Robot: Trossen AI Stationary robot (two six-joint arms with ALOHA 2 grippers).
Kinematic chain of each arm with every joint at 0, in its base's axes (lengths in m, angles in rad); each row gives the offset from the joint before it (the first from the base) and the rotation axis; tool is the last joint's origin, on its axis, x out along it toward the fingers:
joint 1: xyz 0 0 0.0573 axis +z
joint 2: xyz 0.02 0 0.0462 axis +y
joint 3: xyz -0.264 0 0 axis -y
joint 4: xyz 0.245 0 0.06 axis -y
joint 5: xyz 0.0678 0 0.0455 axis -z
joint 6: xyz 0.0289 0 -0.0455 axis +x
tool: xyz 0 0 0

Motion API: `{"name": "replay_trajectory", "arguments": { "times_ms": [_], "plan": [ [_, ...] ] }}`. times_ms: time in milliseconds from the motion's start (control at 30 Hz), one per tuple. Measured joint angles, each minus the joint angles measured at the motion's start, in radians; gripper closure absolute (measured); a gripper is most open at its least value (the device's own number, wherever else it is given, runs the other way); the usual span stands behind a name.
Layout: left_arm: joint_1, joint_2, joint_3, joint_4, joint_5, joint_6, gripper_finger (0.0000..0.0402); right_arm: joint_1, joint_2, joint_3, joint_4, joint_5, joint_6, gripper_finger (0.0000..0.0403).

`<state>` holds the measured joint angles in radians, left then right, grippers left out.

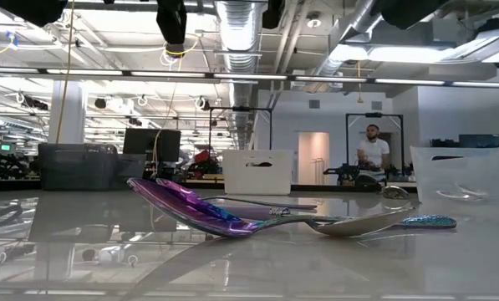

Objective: Sort silverware by color (type)
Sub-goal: Put the black spoon into the white bin

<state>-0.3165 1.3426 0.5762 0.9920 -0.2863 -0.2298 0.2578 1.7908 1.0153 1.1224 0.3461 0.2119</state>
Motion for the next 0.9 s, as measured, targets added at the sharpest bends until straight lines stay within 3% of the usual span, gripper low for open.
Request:
{"name": "replay_trajectory", "arguments": {
  "times_ms": [100,367,733,900],
  "plan": [
    [0.001,0.000,0.000,-0.007,0.008,0.000,0.0394,0.000,0.000,0.000,-0.008,-0.007,0.000,0.0377],
    [-0.004,-0.007,0.000,-0.100,0.014,-0.016,0.0401,0.001,0.000,-0.001,-0.091,-0.011,-0.004,0.0362],
    [-0.014,-0.172,0.000,-0.506,-0.010,-0.079,0.0401,-0.005,0.000,-0.001,-0.207,-0.010,-0.003,0.0336],
    [-0.036,-0.262,0.000,-0.640,-0.067,-0.090,0.0401,-0.006,0.000,-0.001,-0.223,-0.009,-0.003,0.0316]
  ]
}}
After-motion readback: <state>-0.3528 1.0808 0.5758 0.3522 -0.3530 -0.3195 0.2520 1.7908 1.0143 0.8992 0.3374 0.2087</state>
